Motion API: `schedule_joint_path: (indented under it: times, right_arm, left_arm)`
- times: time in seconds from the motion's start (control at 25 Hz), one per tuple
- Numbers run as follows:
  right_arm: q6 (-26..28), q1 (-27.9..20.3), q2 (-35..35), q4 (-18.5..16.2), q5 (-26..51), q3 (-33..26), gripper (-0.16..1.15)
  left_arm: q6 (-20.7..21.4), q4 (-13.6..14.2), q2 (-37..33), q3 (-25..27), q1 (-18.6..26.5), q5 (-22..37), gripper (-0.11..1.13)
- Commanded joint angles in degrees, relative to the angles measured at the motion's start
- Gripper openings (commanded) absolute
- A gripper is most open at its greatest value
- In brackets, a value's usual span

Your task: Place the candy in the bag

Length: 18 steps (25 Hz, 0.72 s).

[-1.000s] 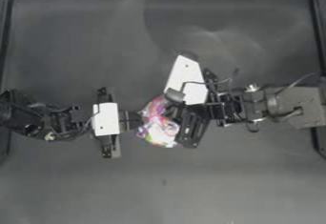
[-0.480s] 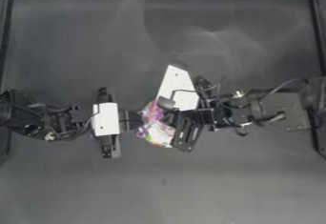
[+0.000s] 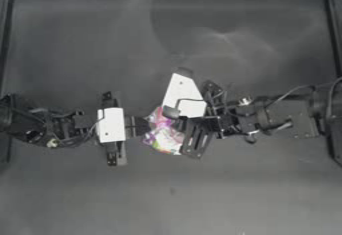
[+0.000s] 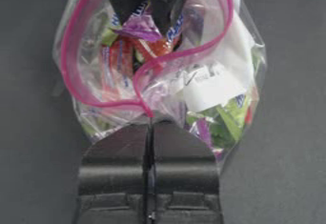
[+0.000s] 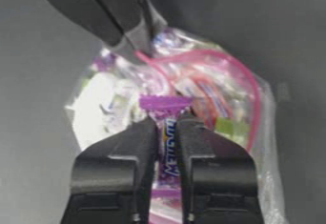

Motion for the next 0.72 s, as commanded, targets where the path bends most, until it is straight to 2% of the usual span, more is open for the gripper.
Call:
schedule_joint_path:
  times: [0.04, 0.16, 0.4, 0.72]
  right_arm:
    - [-0.1, 0.0, -1.0, -0.4, 0.0, -1.9, 0.75]
    - [-0.1, 0.0, -1.0, -0.4, 0.2, -2.2, 0.84]
    - [-0.2, 0.1, -2.3, -0.4, 0.5, -3.2, 0.84]
    - [-0.1, 0.2, -7.7, -1.4, 0.5, -2.1, 0.84]
  left_arm:
    - [0.0, 0.2, -1.0, -1.0, -0.1, -0.3, 0.11]
    - [-0.1, 0.2, -1.0, -0.9, -0.1, -0.3, 0.11]
    - [-0.1, 0.2, -1.0, -0.9, -0.1, -0.3, 0.11]
    - [0.2, 0.2, -1.3, -1.0, -0.1, -0.3, 0.11]
